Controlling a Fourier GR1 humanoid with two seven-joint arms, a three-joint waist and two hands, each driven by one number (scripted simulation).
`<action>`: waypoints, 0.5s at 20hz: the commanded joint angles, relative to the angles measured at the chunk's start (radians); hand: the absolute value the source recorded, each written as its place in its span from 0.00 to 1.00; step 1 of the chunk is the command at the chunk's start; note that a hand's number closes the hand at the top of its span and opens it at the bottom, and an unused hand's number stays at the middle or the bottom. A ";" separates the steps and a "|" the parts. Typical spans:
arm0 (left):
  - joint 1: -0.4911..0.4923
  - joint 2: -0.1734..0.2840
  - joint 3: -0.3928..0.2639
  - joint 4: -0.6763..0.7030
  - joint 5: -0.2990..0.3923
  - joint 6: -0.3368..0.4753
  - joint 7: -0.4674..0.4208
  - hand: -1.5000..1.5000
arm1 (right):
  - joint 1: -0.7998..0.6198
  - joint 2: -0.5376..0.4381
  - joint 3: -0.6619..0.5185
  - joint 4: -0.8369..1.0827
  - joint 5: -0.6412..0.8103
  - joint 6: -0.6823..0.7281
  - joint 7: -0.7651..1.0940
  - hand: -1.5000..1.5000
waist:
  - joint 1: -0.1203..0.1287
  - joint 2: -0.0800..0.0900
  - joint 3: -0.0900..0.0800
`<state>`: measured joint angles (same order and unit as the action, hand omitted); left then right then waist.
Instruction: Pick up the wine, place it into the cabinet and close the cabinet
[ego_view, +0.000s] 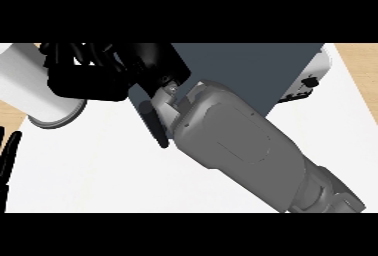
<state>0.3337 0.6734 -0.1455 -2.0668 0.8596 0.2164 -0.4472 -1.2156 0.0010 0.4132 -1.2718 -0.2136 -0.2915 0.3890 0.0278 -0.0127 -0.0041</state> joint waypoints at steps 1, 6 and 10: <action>-0.038 -0.016 0.007 0.022 0.007 0.003 0.035 0.00 | -0.016 -0.014 -0.088 0.167 -0.008 0.059 -0.095 1.00 | -0.007 0.020 0.003; -0.049 -0.011 0.019 0.043 -0.006 -0.011 0.028 0.00 | -0.014 -0.066 -0.083 0.220 -0.020 0.075 -0.147 1.00 | -0.006 0.024 0.003; -0.041 -0.006 0.029 0.023 -0.003 -0.005 0.035 0.00 | 0.004 -0.128 -0.074 0.259 -0.007 0.110 -0.187 1.00 | -0.010 0.027 0.003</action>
<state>0.2994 0.6648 -0.1305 -2.0495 0.8521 0.2167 -0.4162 -1.2639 -0.0011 0.4082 -1.1335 -0.2565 -0.1650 0.2230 0.0518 -0.0278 -0.0348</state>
